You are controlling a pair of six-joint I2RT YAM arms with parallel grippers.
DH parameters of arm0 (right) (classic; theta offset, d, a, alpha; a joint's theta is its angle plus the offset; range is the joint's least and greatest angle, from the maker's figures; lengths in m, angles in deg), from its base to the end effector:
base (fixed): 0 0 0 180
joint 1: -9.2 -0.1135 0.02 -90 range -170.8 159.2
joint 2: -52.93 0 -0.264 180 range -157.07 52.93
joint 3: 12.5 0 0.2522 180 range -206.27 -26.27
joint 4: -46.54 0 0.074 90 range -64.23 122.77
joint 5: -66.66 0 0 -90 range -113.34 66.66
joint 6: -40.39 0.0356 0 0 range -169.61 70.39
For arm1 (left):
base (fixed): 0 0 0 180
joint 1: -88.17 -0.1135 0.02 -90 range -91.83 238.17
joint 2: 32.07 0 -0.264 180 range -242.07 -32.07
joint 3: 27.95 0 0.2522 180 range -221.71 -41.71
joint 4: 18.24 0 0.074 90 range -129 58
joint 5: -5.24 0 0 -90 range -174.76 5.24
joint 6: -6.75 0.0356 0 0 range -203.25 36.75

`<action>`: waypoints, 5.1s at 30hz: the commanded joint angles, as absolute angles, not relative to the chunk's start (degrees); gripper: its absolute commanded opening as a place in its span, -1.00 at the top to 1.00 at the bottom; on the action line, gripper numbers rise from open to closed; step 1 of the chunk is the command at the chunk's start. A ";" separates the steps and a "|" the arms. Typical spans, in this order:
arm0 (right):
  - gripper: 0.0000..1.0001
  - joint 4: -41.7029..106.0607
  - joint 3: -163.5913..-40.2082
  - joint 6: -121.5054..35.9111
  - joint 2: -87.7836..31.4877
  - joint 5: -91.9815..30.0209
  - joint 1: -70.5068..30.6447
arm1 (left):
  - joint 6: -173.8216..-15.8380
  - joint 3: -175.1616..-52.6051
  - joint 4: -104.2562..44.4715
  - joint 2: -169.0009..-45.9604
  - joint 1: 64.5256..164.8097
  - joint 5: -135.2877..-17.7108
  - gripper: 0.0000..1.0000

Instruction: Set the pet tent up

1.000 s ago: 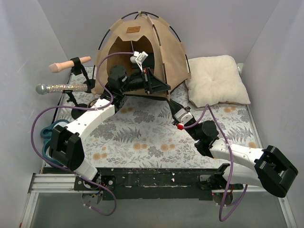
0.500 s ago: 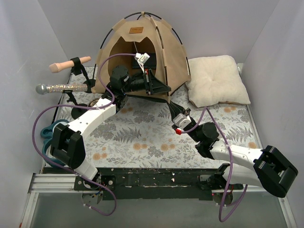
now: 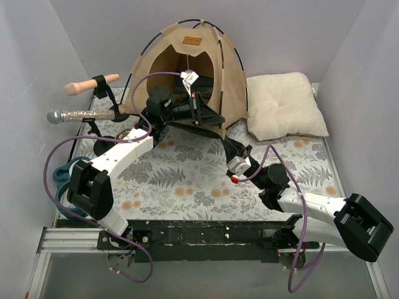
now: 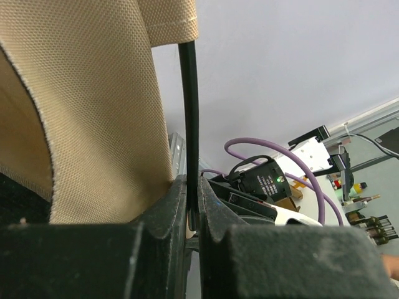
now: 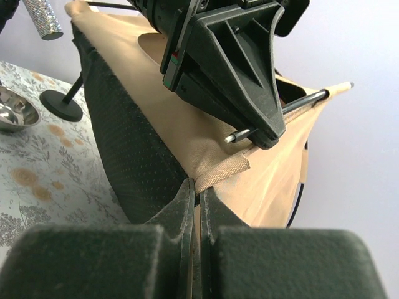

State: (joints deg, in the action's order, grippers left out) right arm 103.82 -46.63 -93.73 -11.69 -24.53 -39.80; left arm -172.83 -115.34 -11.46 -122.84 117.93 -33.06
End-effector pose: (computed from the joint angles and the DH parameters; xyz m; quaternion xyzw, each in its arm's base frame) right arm 0.1451 0.1680 0.2735 -0.3866 0.3539 0.0417 0.8506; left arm 0.3084 -0.2085 0.3683 -0.0327 0.6932 -0.7163 0.0726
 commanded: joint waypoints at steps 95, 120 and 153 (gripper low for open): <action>0.97 90.25 -34.18 -101.73 -2.09 -42.41 -46.97 | -169.47 -118.18 -9.41 -124.45 120.34 -49.60 1.00; 0.97 88.24 -34.79 -101.20 -0.68 -39.95 -46.97 | -166.22 -114.40 -14.06 -121.20 119.81 -48.81 1.00; 0.97 88.06 -35.14 -101.12 0.20 -37.93 -46.97 | -163.41 -108.60 -15.65 -119.61 119.98 -47.32 1.00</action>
